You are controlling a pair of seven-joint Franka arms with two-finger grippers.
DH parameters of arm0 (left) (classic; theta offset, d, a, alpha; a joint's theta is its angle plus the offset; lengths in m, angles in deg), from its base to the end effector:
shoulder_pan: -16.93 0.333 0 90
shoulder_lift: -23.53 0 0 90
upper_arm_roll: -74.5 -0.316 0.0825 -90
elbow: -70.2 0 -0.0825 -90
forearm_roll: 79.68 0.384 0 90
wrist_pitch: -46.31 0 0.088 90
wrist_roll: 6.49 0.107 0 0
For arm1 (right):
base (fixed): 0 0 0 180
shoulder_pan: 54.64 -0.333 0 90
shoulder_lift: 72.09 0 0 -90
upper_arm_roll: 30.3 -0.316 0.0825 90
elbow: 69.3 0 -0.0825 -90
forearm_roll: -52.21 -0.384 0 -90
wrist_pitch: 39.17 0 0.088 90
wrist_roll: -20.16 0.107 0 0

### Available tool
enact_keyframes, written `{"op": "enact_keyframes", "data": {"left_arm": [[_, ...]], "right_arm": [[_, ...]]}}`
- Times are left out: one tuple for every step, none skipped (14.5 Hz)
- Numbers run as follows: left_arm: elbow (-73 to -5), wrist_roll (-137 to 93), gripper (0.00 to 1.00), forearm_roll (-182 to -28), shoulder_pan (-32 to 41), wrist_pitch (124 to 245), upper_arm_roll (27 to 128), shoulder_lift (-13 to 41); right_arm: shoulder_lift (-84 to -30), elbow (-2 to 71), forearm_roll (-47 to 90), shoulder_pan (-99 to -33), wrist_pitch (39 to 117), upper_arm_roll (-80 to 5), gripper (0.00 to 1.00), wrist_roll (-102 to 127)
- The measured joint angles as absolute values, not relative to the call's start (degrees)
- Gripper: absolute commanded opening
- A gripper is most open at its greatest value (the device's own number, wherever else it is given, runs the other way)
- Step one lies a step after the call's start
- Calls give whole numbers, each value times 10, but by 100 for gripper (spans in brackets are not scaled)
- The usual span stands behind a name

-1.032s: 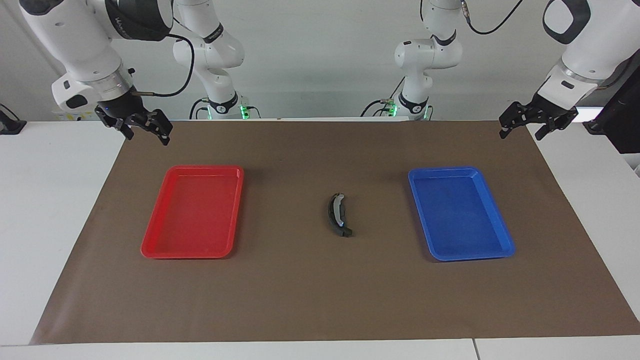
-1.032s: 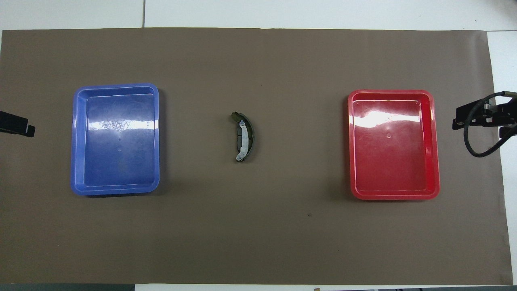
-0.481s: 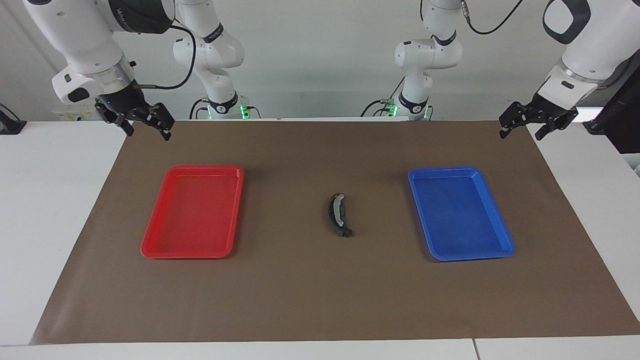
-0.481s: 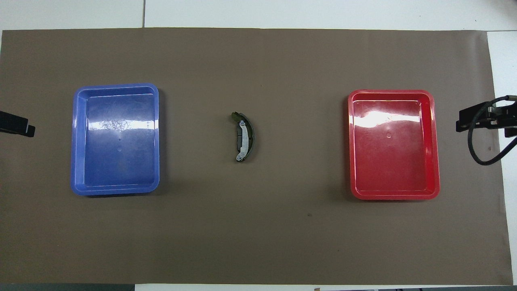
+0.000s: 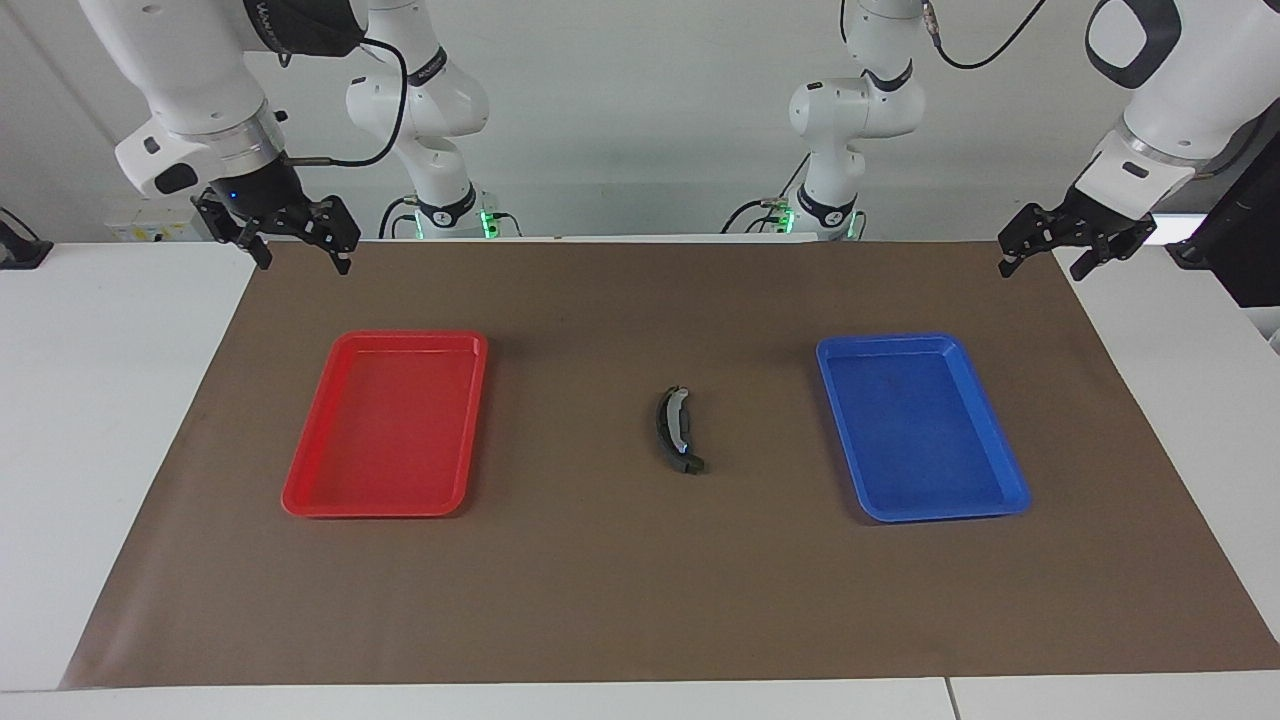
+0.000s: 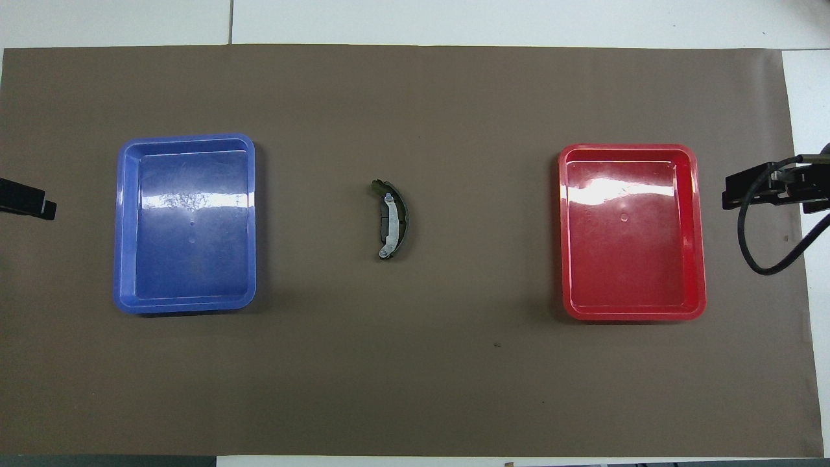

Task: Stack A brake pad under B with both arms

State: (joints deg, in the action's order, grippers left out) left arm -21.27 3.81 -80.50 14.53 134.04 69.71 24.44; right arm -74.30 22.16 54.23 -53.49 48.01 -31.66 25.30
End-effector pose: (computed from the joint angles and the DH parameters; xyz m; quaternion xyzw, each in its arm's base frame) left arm 0.5445 0.0215 0.6178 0.9973 -0.0691 -0.0237 0.0105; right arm 0.5372 -0.0017 0.6294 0.9987 -0.0436 -0.0172 0.0189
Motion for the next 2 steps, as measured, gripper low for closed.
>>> {"op": "enact_keyframes", "data": {"left_arm": [[-213,38,99,-805,145,1340,697,244],[-213,38,99,-805,145,1340,697,244]], "right_arm": [[-742,221,540,-535,480,-317,99,253],[-742,221,537,-535,480,-317,99,253]]}}
